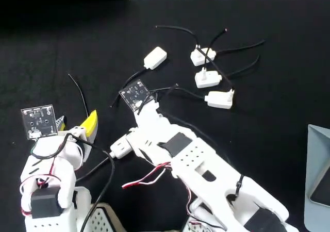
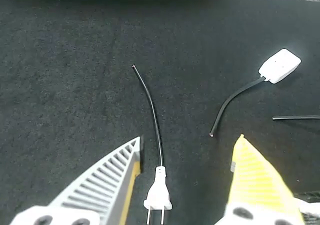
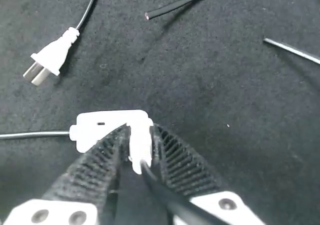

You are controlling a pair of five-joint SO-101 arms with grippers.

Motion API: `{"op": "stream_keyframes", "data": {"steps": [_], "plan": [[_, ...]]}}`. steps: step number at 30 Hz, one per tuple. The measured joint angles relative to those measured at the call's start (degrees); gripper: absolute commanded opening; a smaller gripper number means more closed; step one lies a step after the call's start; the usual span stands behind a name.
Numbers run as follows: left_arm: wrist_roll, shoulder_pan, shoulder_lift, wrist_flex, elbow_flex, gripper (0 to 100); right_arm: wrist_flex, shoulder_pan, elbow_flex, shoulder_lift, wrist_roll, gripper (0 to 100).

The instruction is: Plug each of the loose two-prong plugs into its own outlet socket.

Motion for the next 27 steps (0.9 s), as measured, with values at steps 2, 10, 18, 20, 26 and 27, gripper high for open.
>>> {"op": "stream_keyframes", "data": {"steps": [2, 10, 18, 20, 26, 27], "plan": [[0.00, 0.00, 0.00, 0.00, 0.00, 29, 0.18, 0.00, 0.00, 0.00, 0.00, 1.1], [0.00, 0.00, 0.00, 0.00, 0.00, 29, 0.35, -0.53, 0.00, 0.00, -0.18, 1.1], [0.00, 0.00, 0.00, 0.00, 0.00, 29, 0.35, -1.67, -0.97, 2.64, -0.18, 1.1], [0.00, 0.00, 0.00, 0.00, 0.00, 29, 0.35, -1.67, -2.55, 5.01, -0.18, 1.1], [0.00, 0.00, 0.00, 0.00, 0.00, 29, 0.53, -1.67, -4.48, 9.23, -0.26, 1.1], [0.00, 0.00, 0.00, 0.00, 0.00, 29, 0.53, -1.67, -4.75, 9.85, -0.26, 1.1]]}}
